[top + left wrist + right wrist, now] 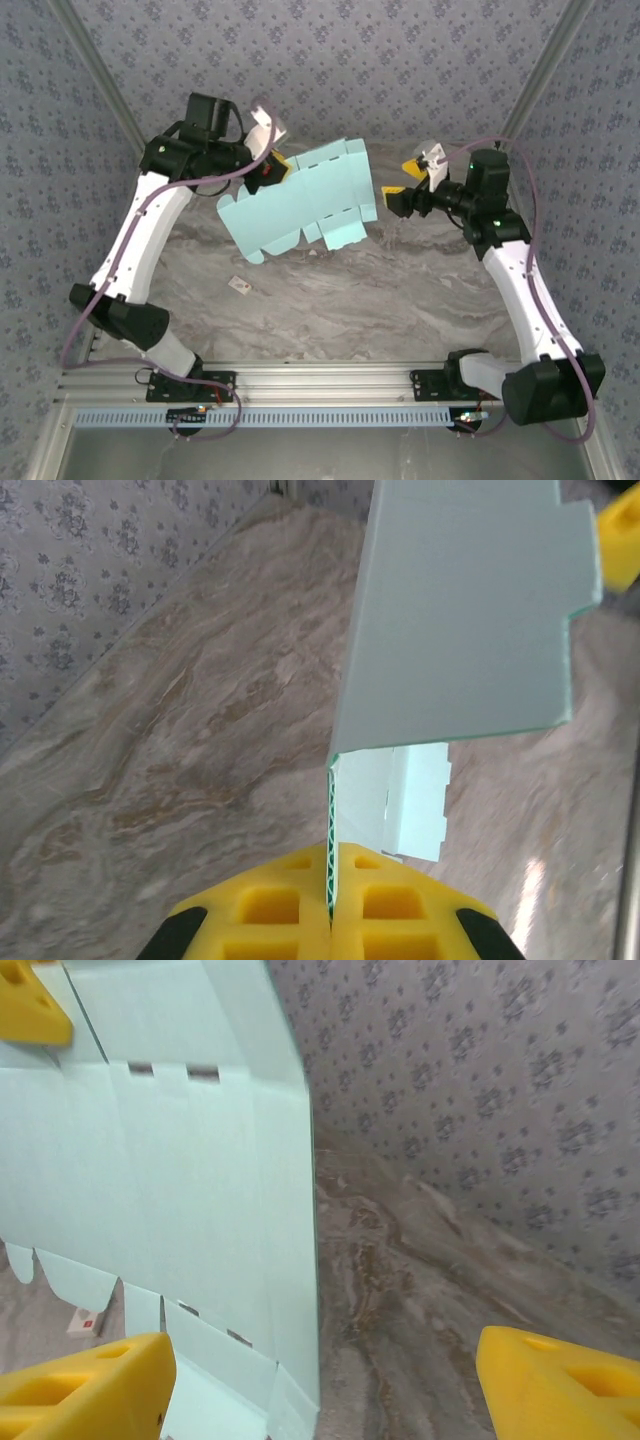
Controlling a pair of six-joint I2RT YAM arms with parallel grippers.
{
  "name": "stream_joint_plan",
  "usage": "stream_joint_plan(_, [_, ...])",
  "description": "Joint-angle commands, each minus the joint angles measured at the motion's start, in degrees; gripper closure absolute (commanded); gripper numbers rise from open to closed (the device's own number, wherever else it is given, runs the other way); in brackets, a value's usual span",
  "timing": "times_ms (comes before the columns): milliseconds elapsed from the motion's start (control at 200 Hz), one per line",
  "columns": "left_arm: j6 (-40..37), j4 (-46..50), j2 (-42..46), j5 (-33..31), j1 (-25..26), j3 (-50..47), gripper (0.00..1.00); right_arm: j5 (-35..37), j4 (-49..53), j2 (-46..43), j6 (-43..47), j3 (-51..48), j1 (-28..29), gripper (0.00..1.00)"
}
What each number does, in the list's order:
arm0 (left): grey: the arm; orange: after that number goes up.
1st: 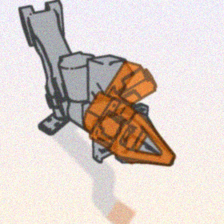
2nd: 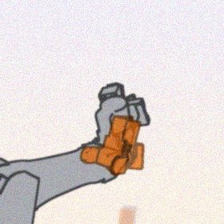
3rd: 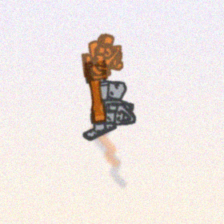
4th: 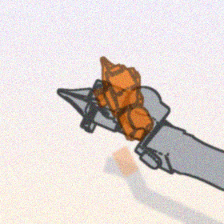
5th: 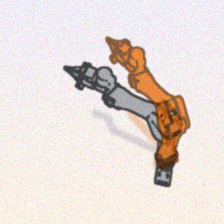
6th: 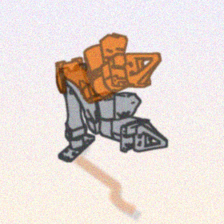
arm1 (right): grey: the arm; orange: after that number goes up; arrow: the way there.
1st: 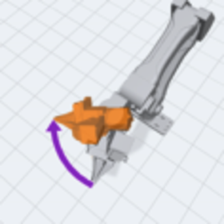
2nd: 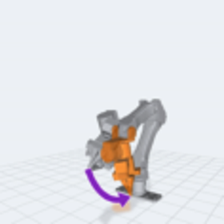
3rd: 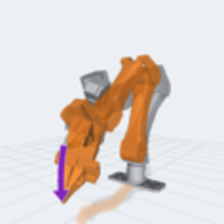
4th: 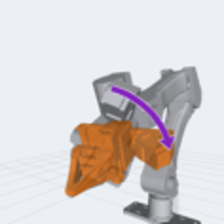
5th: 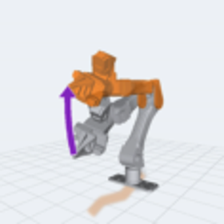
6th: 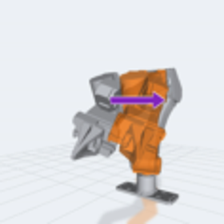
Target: Fold the paper box
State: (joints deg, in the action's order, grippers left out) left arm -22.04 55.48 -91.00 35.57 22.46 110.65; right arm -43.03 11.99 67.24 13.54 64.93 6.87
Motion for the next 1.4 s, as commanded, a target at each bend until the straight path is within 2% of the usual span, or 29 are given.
stream_joint_plan(0, [9.5, -7.9, 2.9, 9.8, -1.9, -4.0, 1.0, -8.8, -8.8, 2.2, -3.1, -0.7, -0.2, 0.21])
stream_joint_plan(135, [12.2, -12.0, 5.7, 12.4, -2.8, -9.2, 1.0, -11.7, -12.8, 4.3, -4.4, -1.4, 2.2, 0.24])
stream_joint_plan(315, [13.4, -15.1, 7.6, 15.8, -3.0, -13.1, 1.0, -12.8, -14.0, 7.4, -4.7, 0.1, 3.4, 0.36])
stream_joint_plan(525, [13.7, -16.0, 8.4, 16.3, -3.3, -14.7, 1.0, -15.1, -13.8, 8.9, -4.8, 1.0, 3.4, 0.6])
stream_joint_plan(740, [13.6, -16.2, 8.4, 16.0, -3.4, -15.3, 1.0, -15.3, -14.4, 7.4, -5.7, 0.3, 2.4, 0.54])
stream_joint_plan(924, [13.5, -16.2, 8.5, 15.9, -3.5, -15.3, 1.0, -16.8, -15.2, 6.3, -7.1, 0.1, 1.3, 0.56])
stream_joint_plan(1394, [14.6, -18.4, 8.9, 16.1, -3.5, -16.6, 1.0, -15.0, -13.2, 7.3, -6.6, 1.2, 2.6, 0.86])
